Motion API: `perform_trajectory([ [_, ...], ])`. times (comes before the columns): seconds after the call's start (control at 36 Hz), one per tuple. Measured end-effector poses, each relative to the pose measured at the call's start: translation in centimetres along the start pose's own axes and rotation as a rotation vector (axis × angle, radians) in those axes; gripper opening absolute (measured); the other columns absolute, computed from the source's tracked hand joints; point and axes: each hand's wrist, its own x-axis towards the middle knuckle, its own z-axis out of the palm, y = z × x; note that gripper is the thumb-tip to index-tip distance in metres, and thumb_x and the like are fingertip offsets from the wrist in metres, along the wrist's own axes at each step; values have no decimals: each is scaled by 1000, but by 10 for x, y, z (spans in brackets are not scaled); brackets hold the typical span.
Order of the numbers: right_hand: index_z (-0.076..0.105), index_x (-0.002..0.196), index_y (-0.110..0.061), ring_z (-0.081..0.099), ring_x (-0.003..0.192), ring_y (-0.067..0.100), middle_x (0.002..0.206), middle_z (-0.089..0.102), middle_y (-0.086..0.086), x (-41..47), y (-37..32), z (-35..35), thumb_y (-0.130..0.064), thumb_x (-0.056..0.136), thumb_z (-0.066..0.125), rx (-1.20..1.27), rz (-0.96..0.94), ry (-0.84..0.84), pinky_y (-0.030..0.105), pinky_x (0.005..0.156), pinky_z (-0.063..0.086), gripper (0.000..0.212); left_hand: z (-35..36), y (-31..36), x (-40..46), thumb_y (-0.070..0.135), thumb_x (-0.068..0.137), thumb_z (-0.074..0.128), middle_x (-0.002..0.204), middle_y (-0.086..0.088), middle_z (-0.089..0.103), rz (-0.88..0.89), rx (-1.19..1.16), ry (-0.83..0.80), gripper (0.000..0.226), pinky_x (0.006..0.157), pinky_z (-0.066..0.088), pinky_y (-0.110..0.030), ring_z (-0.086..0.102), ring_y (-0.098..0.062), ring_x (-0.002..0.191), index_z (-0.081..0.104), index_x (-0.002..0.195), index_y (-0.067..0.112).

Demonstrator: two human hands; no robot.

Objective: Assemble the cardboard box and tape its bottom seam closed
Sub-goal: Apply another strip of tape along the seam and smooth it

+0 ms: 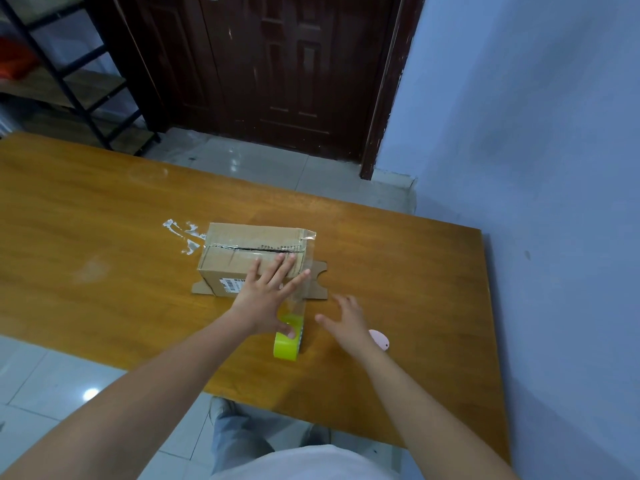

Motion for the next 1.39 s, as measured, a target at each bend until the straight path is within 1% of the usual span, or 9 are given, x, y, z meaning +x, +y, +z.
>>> perform_trajectory([
  [0.17, 53, 124, -2, 52, 111, 17, 124, 57, 11, 7, -32, 28, -16, 86, 67, 476, 66, -152, 23, 86, 39, 43, 2, 2, -2, 90, 56, 45, 140, -4, -49, -6, -13, -1, 131, 111, -12, -59, -35, -29, 136, -49, 127, 32],
  [0.33, 66, 107, 4, 58, 94, 16, 98, 65, 10, 7, -35, 37, -6, 86, 65, 559, 94, -134, 18, 72, 45, 23, 1, 3, -2, 89, 55, 49, 141, -1, -47, -14, -39, 3, 136, 111, -8, -59, -33, -26, 137, -49, 127, 29],
  [0.5, 68, 87, -10, 59, 89, 17, 86, 65, 3, 10, -32, 42, -9, 84, 68, 543, 142, -52, 27, 79, 42, 3, 1, 0, -3, 89, 61, 40, 149, 3, -37, -5, -74, 17, 126, 113, -11, -54, -32, -21, 138, -46, 130, 28],
  [0.61, 68, 91, -6, 58, 87, 17, 89, 65, 6, 9, -33, 46, -7, 83, 68, 576, 137, -23, 27, 79, 43, 8, -4, -3, 0, 78, 81, 21, 158, 7, -12, -48, -243, 76, 91, 116, -8, -45, -19, -10, 142, -34, 137, 31],
  [0.75, 68, 96, 0, 55, 83, 16, 81, 62, 5, 7, -33, 48, -3, 82, 68, 602, 138, 9, 25, 71, 41, 14, -16, -3, 6, 58, 93, 37, 155, 17, 21, -152, -375, 188, 63, 115, 12, -36, 15, -3, 143, 22, 148, 33],
  [0.81, 68, 98, 2, 55, 80, 14, 82, 63, 4, 7, -33, 48, -4, 82, 69, 603, 143, 18, 22, 70, 42, 17, -20, -4, 10, 54, 93, 43, 152, 18, 28, -178, -368, 200, 57, 112, 18, -33, 23, -2, 140, 32, 145, 34],
  [1.0, 69, 86, -10, 54, 66, 3, 70, 62, -8, 8, -30, 50, -8, 82, 70, 565, 140, 46, 16, 62, 41, 4, -21, -2, 20, 41, 94, 49, 150, 18, 32, -217, -363, 178, 49, 109, 21, -28, 26, -2, 139, 39, 142, 32],
  [1.25, 73, 85, -10, 59, 79, 13, 81, 68, 0, 6, -31, 58, -12, 81, 71, 548, 144, 99, 28, 76, 44, 5, -16, -1, 23, 38, 93, 52, 146, 18, 38, -242, -409, 218, 46, 107, 23, -26, 28, -2, 138, 46, 138, 31],
  [1.39, 73, 79, -17, 60, 80, 12, 80, 68, -3, -1, -22, 62, -12, 78, 74, 509, 169, 115, 22, 72, 44, 5, -21, 0, 25, 38, 93, 54, 144, 19, 41, -306, -480, 218, 42, 102, 33, -30, 36, -6, 135, 50, 134, 33],
])
